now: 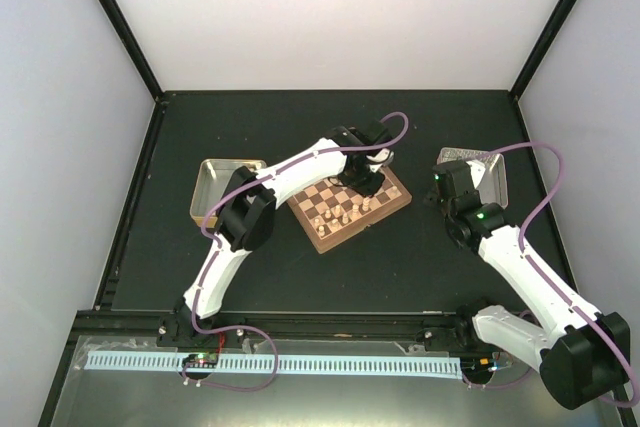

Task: Set up the chess pieces on the board
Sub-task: Adjust the chess piece on the chessboard.

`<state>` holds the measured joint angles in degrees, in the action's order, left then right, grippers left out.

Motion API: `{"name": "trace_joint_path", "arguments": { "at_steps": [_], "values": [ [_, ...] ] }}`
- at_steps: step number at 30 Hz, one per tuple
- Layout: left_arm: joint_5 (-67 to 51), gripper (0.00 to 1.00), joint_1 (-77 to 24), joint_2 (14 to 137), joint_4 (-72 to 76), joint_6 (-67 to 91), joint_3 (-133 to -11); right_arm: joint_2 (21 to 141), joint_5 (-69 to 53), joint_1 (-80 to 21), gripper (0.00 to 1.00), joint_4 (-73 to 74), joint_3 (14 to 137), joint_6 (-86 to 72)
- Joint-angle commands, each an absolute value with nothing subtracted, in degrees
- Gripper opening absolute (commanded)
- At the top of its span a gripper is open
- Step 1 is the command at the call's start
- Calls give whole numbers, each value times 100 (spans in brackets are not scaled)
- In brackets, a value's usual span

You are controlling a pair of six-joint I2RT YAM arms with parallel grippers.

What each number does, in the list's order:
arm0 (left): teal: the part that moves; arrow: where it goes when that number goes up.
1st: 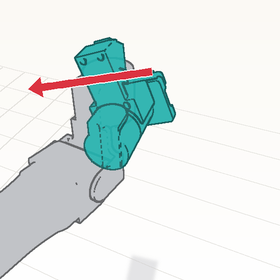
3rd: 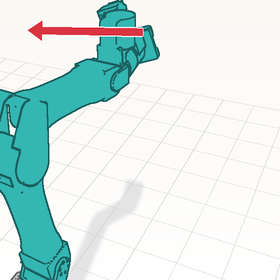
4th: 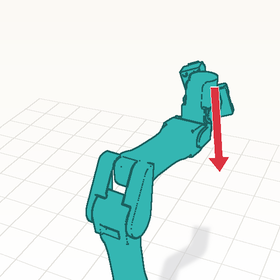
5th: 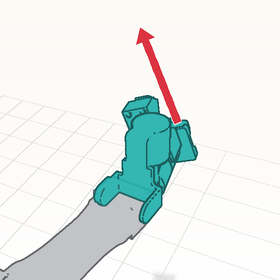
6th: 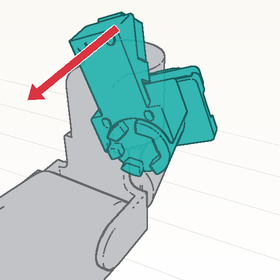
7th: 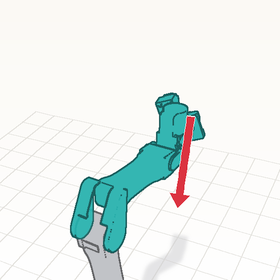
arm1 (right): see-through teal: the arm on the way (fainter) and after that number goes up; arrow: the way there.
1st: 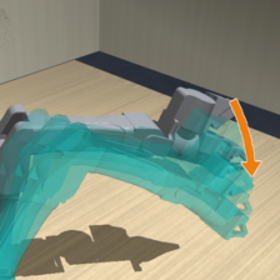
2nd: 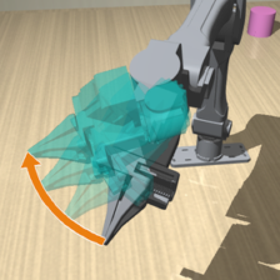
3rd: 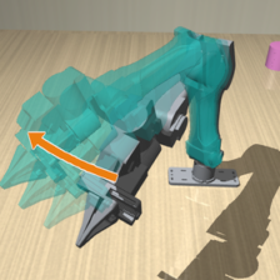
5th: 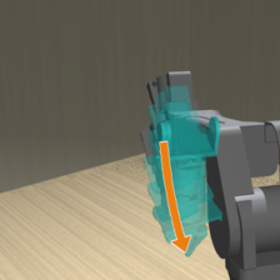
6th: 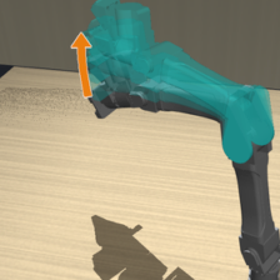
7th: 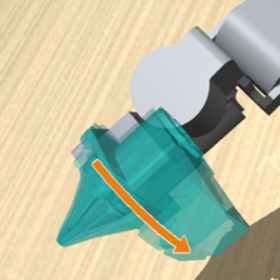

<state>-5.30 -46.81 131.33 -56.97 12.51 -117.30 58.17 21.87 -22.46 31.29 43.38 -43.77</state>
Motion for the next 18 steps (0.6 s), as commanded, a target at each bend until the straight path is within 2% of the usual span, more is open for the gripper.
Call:
{"name": "trace_joint_path", "arguments": {
  "at_steps": [1, 18],
  "values": [
    [-853, 8, -4714, 13153, -5640, 1121, -11995, 5774, 2233, -2224, 37, 3047, 4298, -4333],
    [-1010, 12, -4837, 13153, -5677, 887, -11988, 5887, 2184, -2223, 37, 3004, 4307, -4324]
  ]
}}
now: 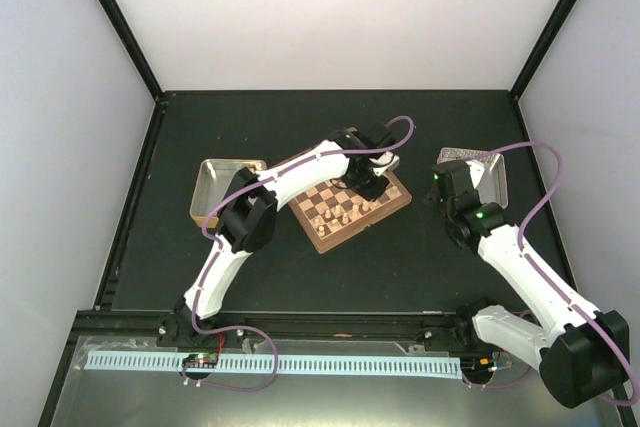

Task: Set up the chess pieces on the board
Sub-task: Adjust the chess piece on the chessboard, then pick up the chess piece from the storage box.

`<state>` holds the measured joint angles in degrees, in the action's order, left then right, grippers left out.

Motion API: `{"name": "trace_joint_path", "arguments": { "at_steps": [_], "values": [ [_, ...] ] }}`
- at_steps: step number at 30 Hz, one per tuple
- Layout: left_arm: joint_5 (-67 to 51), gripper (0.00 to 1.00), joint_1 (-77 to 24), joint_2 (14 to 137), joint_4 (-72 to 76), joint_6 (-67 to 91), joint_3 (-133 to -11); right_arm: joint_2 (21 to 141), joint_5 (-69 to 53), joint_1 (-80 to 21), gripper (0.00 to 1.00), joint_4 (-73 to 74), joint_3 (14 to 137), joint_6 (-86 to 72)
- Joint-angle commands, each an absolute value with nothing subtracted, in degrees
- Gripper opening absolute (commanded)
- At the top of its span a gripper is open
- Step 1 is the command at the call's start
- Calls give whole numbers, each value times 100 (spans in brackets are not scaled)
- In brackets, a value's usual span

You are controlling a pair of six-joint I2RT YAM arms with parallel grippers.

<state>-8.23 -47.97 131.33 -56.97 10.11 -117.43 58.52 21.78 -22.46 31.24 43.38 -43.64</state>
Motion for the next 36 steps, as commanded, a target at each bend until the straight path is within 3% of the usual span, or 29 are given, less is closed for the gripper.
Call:
{"name": "trace_joint_path", "arguments": {
  "at_steps": [1, 8, 15, 21, 25, 31, 36],
  "values": [
    [-1033, 13, -4834, 13149, -5671, 875, -11988, 5883, 2175, -2224, 37, 3006, 4307, -4324],
    [-885, 28, -4828, 13119, -5669, 852, -12074, 5881, 2152, -2224, 37, 3014, 4316, -4314],
    [-817, 35, -4787, 12952, -5680, 937, -12231, 5887, 2141, -2224, 37, 3023, 4350, -4298],
    [-664, 51, -4592, 12563, -5739, 1062, -12244, 5925, 1950, -2223, 38, 2898, 4372, -4145],
    [-178, 54, -4320, 12171, -5859, 1271, -12119, 6020, 1795, -2224, 39, 2834, 4456, -4013],
    [529, 61, -3562, 10933, -5307, 1918, -10534, 6146, 1691, -2226, 40, 2757, 4522, -3955],
    [696, 55, -2608, 9749, -4549, 2662, -8574, 6284, 1633, -2225, 40, 2708, 4572, -3977]
  ]
}}
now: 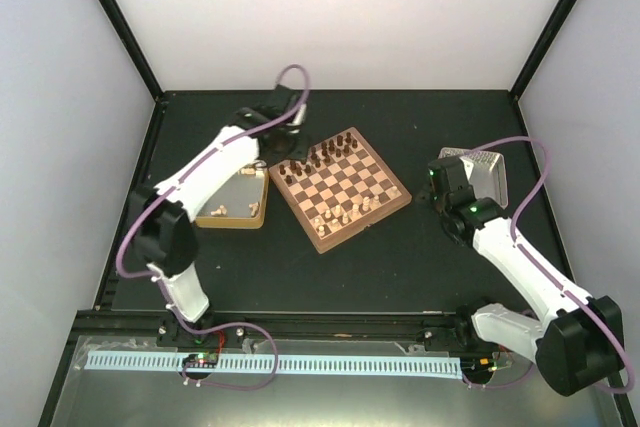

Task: Set up the chess pieces on the board
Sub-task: Pick up the chess piece from the storage box.

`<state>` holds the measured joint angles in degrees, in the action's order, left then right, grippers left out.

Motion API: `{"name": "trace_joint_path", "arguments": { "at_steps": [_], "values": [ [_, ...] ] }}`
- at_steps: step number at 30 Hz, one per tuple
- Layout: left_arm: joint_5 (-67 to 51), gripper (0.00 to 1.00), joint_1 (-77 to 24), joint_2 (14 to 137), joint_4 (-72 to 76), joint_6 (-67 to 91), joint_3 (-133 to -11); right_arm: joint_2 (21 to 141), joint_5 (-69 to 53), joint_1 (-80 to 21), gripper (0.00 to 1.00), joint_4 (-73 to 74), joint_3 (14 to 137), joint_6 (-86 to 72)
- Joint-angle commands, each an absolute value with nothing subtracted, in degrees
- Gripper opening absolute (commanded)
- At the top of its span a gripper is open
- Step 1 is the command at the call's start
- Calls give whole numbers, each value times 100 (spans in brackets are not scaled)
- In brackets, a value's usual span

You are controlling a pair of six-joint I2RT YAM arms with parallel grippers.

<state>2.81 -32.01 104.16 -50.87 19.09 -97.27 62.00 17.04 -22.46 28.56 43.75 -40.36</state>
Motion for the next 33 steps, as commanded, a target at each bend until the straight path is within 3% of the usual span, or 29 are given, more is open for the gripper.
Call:
{"name": "trace_joint_path", "arguments": {
  "at_steps": [1, 5, 11, 15, 26, 28, 33],
  "values": [
    [702, 52, -2424, 9566, -4448, 2745, -8271, 6315, 1621, -2229, 40, 2707, 4585, -3981],
    [1019, 47, -1869, 9142, -4983, 3218, -7544, 6450, 1576, -2232, 40, 2722, 4673, -3999],
    [1177, 56, -1470, 8850, -5523, 3440, -6402, 6600, 1552, -2232, 40, 2685, 4727, -4034],
    [939, 56, -1122, 8833, -5272, 3363, -5954, 6707, 1503, -2235, 39, 2707, 4776, -4034],
    [784, 36, -532, 9161, -4821, 3064, -5867, 6740, 1539, -2232, 39, 2759, 4786, -4057],
    [695, 28, -494, 9258, -4752, 3013, -5869, 6744, 1554, -2232, 39, 2750, 4787, -4060],
    [625, 23, -458, 9412, -4655, 2973, -5859, 6773, 1564, -2232, 38, 2743, 4811, -4064]
  ]
}}
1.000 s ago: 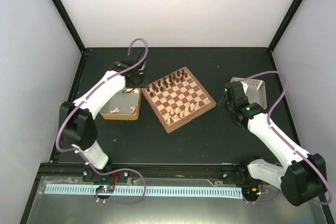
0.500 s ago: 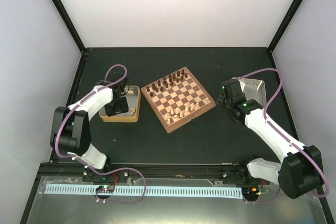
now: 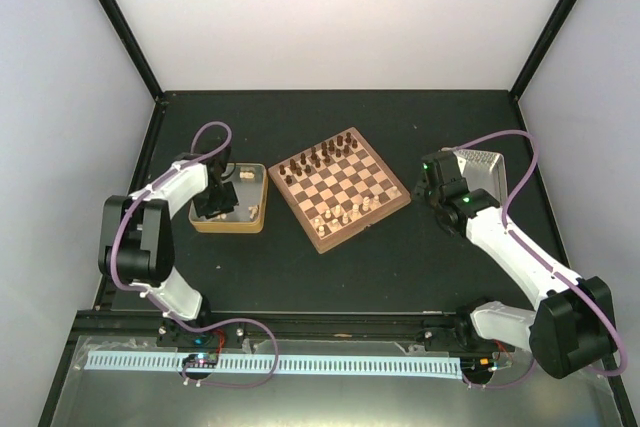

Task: Set up the chess pieces on the board
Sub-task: Pick up the chess piece from the storage box.

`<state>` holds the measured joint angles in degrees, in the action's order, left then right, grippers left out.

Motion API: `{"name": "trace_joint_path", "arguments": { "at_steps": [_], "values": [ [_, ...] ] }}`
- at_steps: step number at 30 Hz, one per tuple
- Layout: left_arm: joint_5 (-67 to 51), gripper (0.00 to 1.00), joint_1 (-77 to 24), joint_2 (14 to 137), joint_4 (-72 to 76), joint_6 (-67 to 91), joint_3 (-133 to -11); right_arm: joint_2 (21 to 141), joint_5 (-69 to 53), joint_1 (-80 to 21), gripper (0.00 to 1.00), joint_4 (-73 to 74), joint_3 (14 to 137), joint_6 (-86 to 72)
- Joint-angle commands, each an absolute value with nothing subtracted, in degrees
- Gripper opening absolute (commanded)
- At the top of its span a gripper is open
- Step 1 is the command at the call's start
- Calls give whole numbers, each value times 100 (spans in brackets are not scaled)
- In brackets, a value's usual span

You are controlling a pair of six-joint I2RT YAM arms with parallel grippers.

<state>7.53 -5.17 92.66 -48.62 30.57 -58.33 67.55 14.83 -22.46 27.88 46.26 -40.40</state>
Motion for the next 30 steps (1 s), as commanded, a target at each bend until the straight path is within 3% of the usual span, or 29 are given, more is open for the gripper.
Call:
{"name": "trace_joint_path", "arguments": {
  "at_steps": [1, 11, 21, 30],
  "values": [
    [624, 22, -445, 9439, -4617, 2959, -5848, 6789, 1560, -2232, 39, 2741, 4811, -4065],
    [510, 5, -404, 9693, -4350, 2552, -5978, 6826, 1564, -2232, 38, 2720, 4860, -4034],
    [115, 6, -760, 8962, -4911, 2649, -6664, 6811, 1543, -2233, 38, 2673, 4843, -4093],
    [-588, 8, -1935, 9078, -4860, 2706, -7534, 6791, 1463, -2232, 38, 2610, 4800, -4113]
  ]
}}
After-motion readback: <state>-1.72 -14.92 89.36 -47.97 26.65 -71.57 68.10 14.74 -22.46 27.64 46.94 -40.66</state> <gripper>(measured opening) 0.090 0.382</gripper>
